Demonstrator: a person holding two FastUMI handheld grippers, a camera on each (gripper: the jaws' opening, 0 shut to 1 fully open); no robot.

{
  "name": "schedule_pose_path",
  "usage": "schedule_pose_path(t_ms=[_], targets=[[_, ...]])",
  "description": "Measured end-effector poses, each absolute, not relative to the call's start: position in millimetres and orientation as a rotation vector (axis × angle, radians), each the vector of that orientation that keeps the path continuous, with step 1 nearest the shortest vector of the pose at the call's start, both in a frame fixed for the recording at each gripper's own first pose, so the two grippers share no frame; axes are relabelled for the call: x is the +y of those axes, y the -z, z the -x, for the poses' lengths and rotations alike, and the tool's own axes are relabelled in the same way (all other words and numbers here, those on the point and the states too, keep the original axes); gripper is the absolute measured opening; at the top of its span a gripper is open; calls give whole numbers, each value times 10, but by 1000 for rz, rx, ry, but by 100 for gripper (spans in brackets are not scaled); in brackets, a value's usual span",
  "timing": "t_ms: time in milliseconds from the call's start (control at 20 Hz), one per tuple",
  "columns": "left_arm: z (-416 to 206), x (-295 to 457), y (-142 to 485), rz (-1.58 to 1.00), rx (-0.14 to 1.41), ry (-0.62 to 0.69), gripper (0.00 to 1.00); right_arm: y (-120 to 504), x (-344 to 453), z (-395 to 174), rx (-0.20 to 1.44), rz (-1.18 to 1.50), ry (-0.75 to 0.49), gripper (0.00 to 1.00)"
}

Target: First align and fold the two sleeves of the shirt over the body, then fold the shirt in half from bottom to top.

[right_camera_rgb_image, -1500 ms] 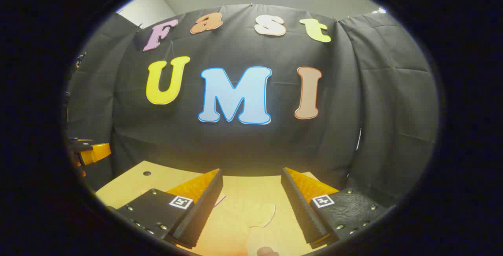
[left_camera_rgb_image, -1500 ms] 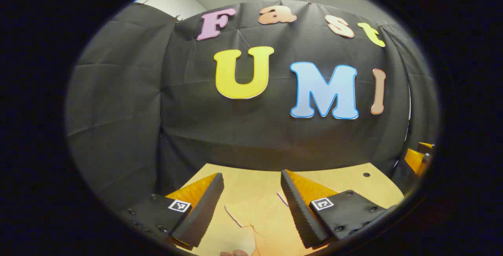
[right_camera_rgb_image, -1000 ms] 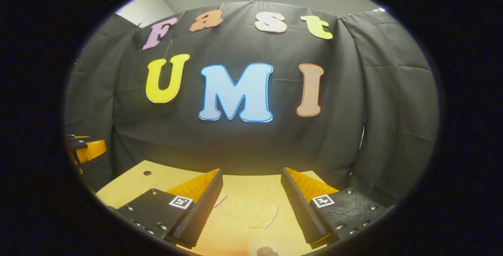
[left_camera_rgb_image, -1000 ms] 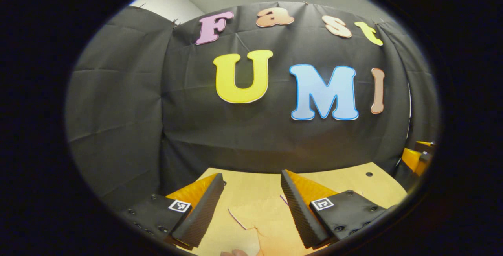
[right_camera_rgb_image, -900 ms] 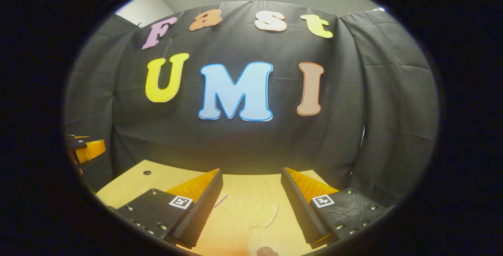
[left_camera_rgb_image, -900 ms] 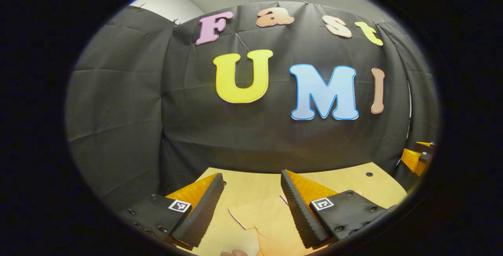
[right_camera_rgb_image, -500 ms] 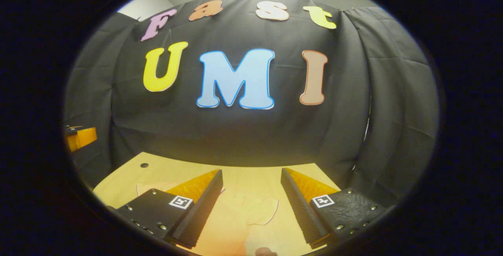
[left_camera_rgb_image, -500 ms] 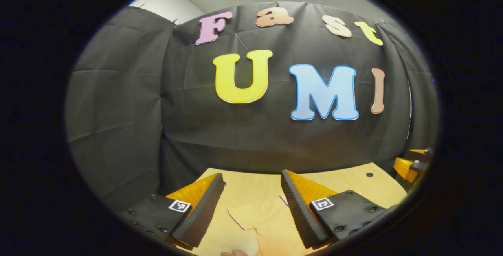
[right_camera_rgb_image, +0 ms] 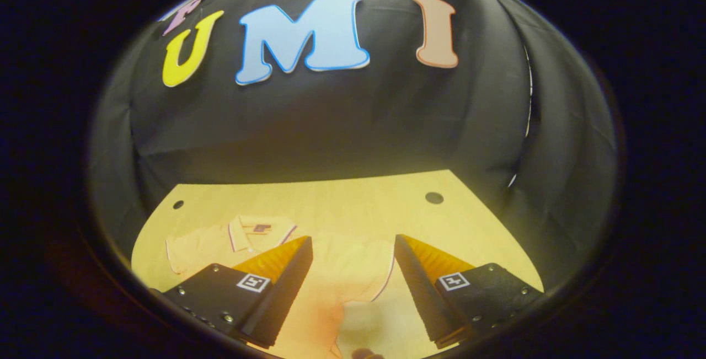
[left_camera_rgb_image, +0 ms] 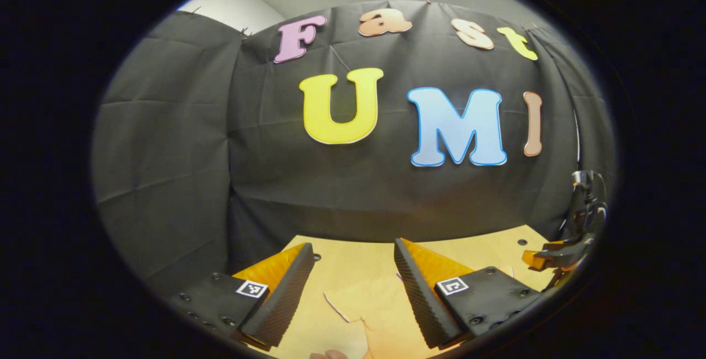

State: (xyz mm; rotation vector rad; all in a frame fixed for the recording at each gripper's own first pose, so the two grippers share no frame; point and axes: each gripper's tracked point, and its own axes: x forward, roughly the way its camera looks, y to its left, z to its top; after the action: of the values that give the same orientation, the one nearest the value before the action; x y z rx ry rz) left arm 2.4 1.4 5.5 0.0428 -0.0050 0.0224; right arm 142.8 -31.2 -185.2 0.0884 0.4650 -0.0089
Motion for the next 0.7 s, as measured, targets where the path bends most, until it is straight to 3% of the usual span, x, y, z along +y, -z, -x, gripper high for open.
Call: schedule_pose_path(t_ms=[700], targets=[[-131,247,91,-43,57,-110,94,3211,-533,-1906,793,-140,100,96]])
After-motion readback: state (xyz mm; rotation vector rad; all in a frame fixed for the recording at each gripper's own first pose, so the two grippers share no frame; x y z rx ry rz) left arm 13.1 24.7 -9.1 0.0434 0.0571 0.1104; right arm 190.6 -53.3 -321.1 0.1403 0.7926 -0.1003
